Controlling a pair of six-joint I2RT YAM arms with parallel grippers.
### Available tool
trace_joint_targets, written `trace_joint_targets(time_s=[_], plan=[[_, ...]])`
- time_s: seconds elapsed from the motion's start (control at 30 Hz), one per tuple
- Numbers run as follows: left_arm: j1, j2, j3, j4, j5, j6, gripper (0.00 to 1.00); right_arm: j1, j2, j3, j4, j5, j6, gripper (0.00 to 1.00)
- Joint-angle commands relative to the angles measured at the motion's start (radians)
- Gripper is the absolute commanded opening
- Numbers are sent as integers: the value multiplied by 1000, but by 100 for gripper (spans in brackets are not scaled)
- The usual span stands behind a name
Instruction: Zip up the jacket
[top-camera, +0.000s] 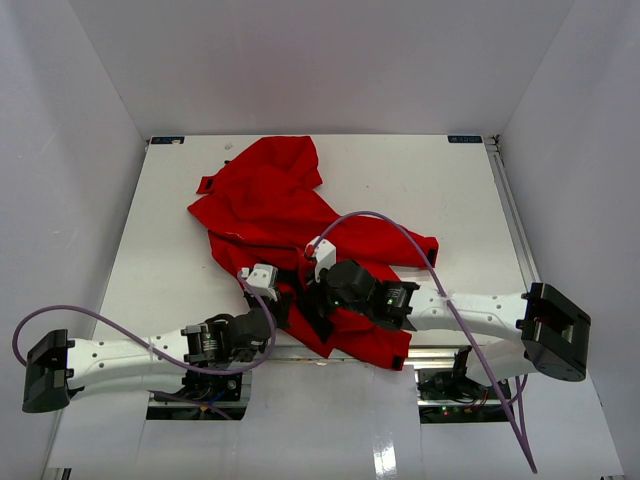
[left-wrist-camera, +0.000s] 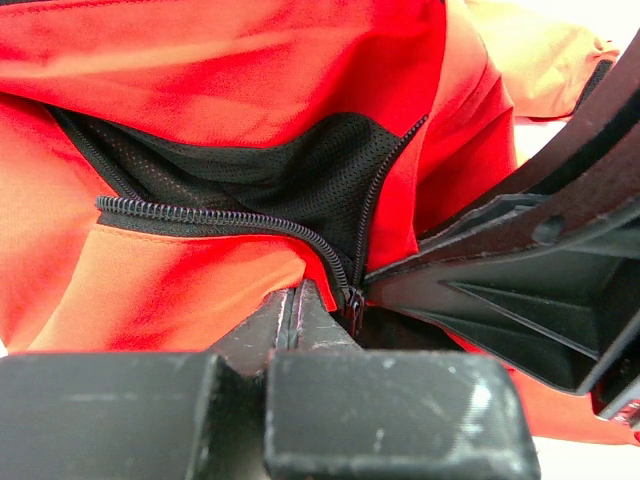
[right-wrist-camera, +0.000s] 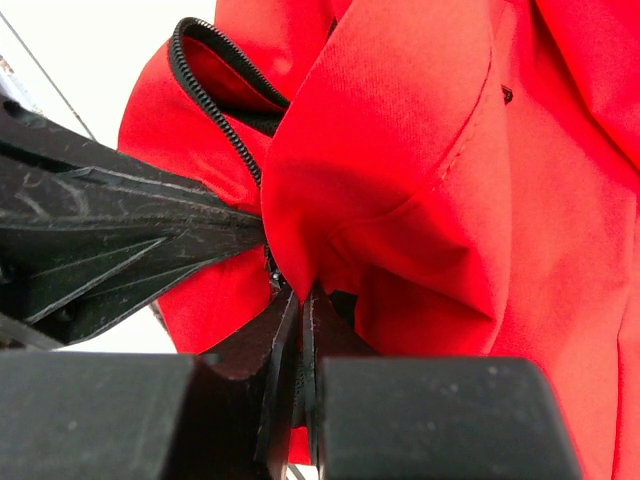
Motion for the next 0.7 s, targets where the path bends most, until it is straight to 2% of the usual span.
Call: trace_joint_targets(time_s=[0.0,0.67], plan=[[3,-15,21,-3,-3,15,0,11,12,60,30,74,32,8],[2,33,37,-34,-37,-2,0,15,-43,-6,97,47,50,8]])
